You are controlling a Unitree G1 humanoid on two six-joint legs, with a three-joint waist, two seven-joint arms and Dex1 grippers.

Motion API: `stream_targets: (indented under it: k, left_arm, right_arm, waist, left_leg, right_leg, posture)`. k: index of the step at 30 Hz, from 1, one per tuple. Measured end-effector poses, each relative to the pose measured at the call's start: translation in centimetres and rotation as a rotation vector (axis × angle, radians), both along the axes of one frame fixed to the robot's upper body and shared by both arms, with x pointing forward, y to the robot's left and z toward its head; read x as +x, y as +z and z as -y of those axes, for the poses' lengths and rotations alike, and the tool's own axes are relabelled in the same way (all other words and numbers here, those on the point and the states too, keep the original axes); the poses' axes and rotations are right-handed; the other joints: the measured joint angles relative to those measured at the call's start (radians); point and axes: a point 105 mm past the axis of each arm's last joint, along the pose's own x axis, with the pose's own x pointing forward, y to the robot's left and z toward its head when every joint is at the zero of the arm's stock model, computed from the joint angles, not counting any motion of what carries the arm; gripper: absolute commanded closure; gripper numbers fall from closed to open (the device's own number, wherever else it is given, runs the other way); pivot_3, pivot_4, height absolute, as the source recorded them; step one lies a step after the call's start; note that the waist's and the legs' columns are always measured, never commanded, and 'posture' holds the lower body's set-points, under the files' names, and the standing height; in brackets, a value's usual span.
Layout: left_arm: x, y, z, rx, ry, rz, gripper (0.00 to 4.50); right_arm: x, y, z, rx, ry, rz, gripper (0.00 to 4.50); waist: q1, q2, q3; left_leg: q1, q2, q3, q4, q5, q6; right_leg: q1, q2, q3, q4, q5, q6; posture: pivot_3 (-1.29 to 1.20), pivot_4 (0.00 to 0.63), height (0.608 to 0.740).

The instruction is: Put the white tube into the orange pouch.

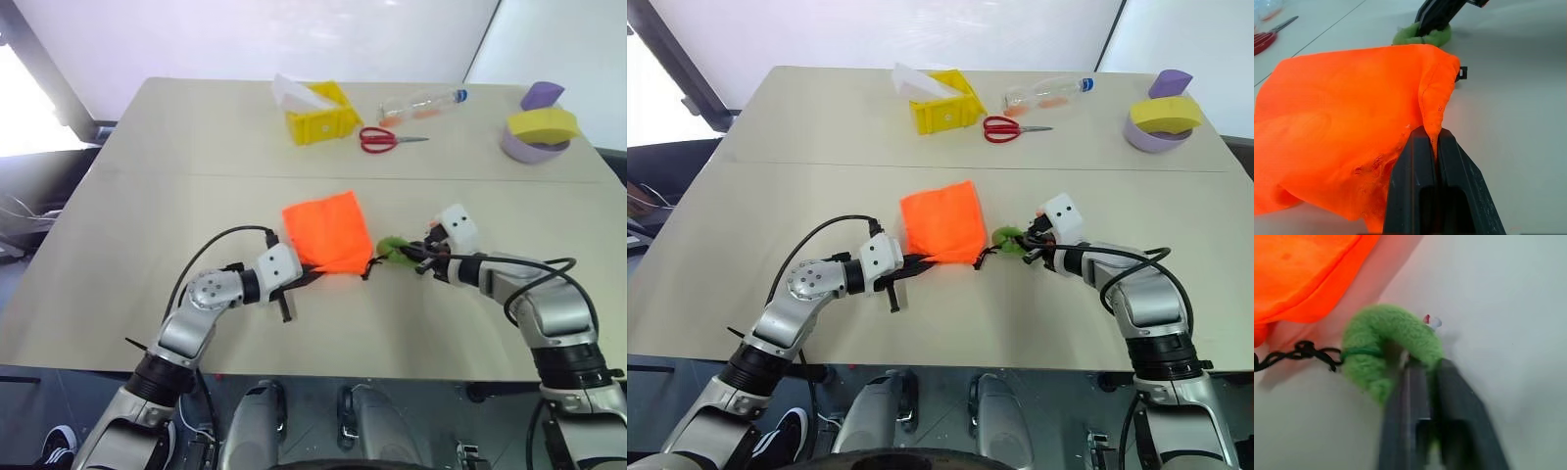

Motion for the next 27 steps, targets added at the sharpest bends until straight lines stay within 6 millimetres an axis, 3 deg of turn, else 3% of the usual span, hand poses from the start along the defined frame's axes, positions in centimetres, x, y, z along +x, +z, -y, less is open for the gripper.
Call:
stream_targets:
  k: [4, 7, 10, 15, 21, 27]
  left_arm:
    - [0.1, 0.4, -0.1, -0.030, 0.018, -0.030, 4.50]
    - [0.0, 0.8, -0.2, -0.075, 0.022, -0.081, 4.50]
    - [-0.3, 1.2, -0.1, -0.126, -0.005, -0.139, 3.17]
    - [-1.0, 1.9, -0.1, -0.162, -0.057, -0.162, 0.62]
    - [-1.7, 3.1, 0.4, -0.190, -0.155, -0.162, 0.62]
    - [-2.4, 7.5, 2.6, -0.265, -0.324, -0.136, 0.62]
  right_arm:
    - [-0.1, 0.5, 0.5, 0.015, -0.023, 0.020, 4.46]
    - [0.0, 2.4, 1.3, 0.095, -0.074, 0.090, 4.46]
    - [-0.8, 4.2, 0.9, 0.201, -0.077, 0.128, 4.50]
    - [-2.0, 5.4, 0.9, 0.315, -0.089, 0.138, 4.50]
    - [-2.1, 5.9, 0.9, 0.319, -0.104, 0.150, 4.50]
    - [-2.1, 5.7, 0.5, 0.311, -0.093, 0.151, 4.50]
  waist:
    - [0.000, 0.000, 0.000]
    - [0.000, 0.000, 0.000]
    - [-0.001, 0.000, 0.000]
    - [-0.001, 0.000, 0.000]
    - [0.000, 0.000, 0.000]
    - [-0.001, 0.000, 0.000]
  left_leg:
    - [0.000, 0.000, 0.000, 0.000, 0.000, 0.000]
    - [0.000, 0.000, 0.000, 0.000, 0.000, 0.000]
    - [0.000, 0.001, -0.001, 0.000, 0.000, 0.000]
    - [0.000, 0.000, 0.000, 0.000, 0.000, 0.000]
    - [0.000, 0.000, -0.001, 0.000, 0.000, 0.000]
    - [0.000, -0.001, 0.000, 0.001, 0.000, 0.000]
  right_leg:
    - [0.000, 0.000, 0.000, 0.000, 0.000, 0.000]
    - [0.000, 0.000, 0.000, 0.000, 0.001, 0.002]
    - [0.000, 0.001, 0.000, 0.000, 0.001, 0.002]
    - [0.000, 0.000, 0.000, 0.000, 0.000, 0.000]
    - [0.000, 0.000, 0.000, 0.000, 0.000, 0.000]
    - [0.000, 0.000, 0.000, 0.000, 0.000, 0.000]
  posture:
    - [0.00, 0.150, 0.740]
    - [0.00, 0.150, 0.740]
    - [0.00, 0.150, 0.740]
    - [0.00, 0.150, 0.740]
    - [0.00, 0.150, 0.740]
    - [0.00, 0.150, 0.740]
